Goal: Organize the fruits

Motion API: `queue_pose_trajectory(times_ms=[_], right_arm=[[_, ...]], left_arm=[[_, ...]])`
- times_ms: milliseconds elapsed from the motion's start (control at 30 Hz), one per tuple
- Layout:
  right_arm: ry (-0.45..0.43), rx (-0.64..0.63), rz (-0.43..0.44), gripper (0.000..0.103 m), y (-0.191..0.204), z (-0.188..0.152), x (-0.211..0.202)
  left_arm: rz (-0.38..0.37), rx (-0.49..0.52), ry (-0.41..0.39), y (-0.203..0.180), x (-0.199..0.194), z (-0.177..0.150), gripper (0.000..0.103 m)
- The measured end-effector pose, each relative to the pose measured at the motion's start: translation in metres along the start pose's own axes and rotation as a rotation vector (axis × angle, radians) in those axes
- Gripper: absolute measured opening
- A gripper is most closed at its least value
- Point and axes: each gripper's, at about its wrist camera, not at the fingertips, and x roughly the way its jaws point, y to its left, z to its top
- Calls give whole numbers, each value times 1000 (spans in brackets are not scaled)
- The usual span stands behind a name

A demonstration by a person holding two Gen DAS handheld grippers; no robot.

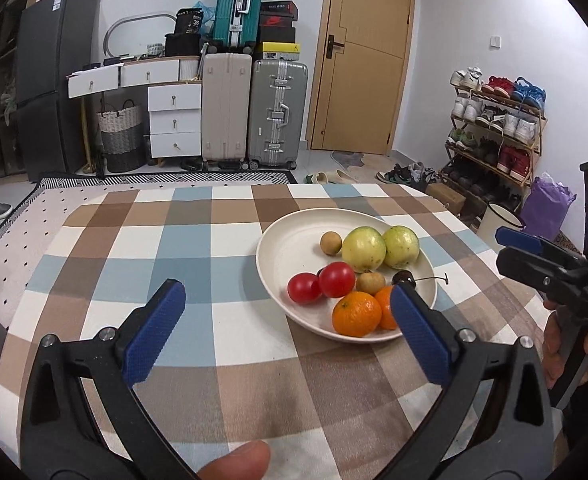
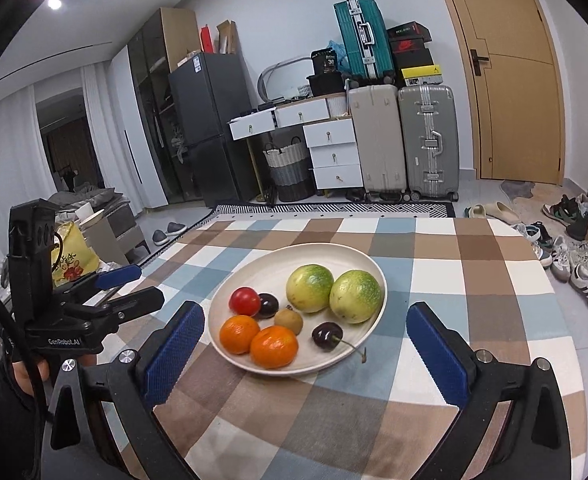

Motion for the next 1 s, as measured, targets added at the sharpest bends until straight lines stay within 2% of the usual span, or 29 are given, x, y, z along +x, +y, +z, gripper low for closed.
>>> queue_pose_trajectory(times_ms=[267, 533, 1000], right_arm=[[-27, -53, -23, 103, 13, -19, -13], [-18, -70, -32, 103, 14, -27, -8], [-33, -49, -37, 103, 8, -26, -10]], left_arm=[[-19, 50, -9, -14, -18, -19, 102], [-11, 75, 4, -24, -10, -27, 102], [-11, 10, 0, -9, -5, -25, 102]])
